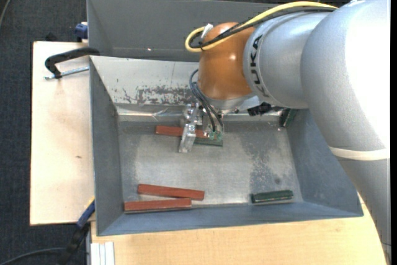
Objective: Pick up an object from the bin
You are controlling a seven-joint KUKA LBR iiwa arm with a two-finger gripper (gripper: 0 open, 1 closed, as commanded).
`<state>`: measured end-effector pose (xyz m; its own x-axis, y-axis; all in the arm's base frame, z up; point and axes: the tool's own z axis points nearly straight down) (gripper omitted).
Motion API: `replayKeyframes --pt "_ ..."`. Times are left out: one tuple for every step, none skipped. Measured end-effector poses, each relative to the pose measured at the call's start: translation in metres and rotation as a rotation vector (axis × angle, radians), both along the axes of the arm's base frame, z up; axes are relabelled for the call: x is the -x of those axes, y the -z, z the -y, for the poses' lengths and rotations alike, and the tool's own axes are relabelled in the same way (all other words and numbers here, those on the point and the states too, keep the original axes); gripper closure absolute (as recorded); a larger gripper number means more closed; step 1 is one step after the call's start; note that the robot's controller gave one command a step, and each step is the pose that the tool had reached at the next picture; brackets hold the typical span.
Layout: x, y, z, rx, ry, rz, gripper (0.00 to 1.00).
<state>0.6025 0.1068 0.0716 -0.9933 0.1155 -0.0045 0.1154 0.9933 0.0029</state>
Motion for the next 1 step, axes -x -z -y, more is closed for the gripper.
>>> replayKeyframes --pt "0.0257 -0.1362 0.0156 0.003 -0.356 0.008 1.00"
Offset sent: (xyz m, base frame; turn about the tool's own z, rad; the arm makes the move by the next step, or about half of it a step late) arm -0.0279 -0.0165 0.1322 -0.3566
